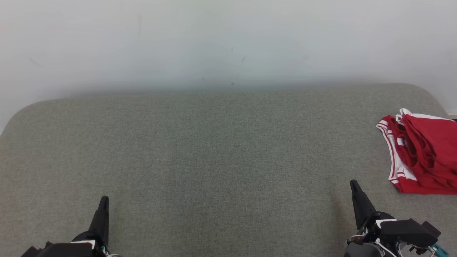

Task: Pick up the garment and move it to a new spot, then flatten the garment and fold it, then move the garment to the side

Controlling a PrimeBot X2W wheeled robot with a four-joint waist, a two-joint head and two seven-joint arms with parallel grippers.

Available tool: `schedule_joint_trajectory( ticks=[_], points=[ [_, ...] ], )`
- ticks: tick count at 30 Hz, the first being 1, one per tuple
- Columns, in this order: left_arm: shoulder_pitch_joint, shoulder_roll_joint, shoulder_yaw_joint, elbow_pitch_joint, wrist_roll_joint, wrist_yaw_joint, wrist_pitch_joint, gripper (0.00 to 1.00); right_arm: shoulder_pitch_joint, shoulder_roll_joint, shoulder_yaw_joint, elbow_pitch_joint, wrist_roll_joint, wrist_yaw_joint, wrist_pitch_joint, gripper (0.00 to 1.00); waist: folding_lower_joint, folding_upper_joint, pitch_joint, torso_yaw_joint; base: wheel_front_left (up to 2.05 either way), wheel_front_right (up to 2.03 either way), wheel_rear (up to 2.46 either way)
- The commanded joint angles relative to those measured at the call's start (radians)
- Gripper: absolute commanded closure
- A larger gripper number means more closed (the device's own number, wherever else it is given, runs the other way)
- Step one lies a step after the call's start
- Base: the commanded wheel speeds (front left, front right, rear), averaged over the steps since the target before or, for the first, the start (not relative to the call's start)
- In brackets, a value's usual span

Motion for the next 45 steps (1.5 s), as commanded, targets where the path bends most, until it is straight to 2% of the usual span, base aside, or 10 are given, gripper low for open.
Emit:
schedule_joint_trajectory(
  ticks=[1,45],
  points=[
    [-0.007,0.003,0.002,0.0,-0.005,-0.001,0.0,1.0,-0.004,0.003,0.0,-0.002,0.002,-0.002,0.003,1.0,0.0,-0.0001,0.0,0.0,0.0,0.0,0.0],
    [-0.007,0.003,0.002,0.0,-0.005,-0.001,0.0,1.0,-0.004,0.003,0.0,-0.002,0.002,-0.002,0.003,1.0,0.0,-0.0001,0.0,0.0,0.0,0.0,0.0]
  ],
)
